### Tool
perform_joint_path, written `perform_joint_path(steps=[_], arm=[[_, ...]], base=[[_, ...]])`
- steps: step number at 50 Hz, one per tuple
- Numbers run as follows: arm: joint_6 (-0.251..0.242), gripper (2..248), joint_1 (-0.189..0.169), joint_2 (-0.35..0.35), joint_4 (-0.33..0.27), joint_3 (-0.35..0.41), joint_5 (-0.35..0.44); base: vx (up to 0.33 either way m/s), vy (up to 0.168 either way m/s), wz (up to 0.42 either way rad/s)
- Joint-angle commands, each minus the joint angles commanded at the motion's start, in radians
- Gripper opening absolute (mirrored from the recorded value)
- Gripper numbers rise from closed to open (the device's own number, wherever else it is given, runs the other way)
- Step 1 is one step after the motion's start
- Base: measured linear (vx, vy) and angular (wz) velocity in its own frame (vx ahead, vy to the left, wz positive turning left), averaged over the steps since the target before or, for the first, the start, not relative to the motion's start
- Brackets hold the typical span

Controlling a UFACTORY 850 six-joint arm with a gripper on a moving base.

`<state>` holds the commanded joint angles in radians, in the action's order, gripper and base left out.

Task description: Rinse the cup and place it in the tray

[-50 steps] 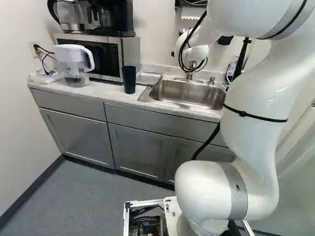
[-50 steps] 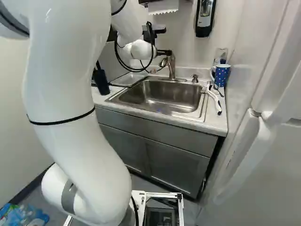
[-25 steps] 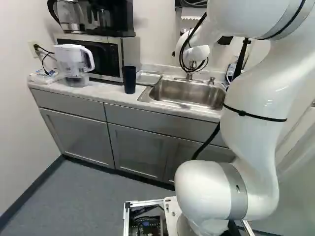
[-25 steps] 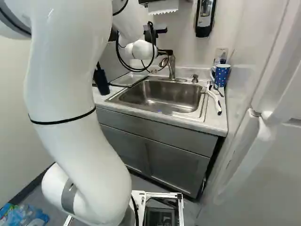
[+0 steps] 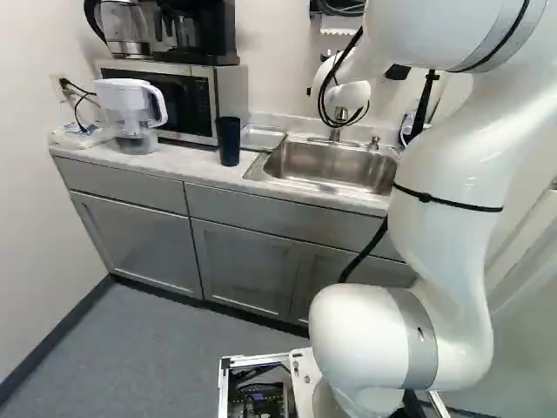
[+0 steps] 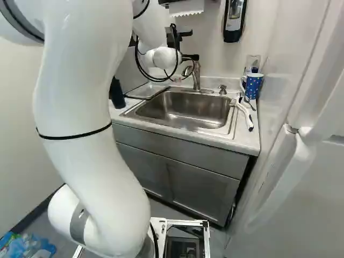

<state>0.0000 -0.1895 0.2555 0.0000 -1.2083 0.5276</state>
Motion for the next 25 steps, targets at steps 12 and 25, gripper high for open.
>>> perform_joint_path(steps=[12,25], arm=[[0.000,247,0.000,0.023,0.000,-0.026,0.046],[0.000,247,0.000,0.050,0.000,-0.056,0.071]], base=[[0.000,0.000,0.000],[0.000,0.000,0.000]])
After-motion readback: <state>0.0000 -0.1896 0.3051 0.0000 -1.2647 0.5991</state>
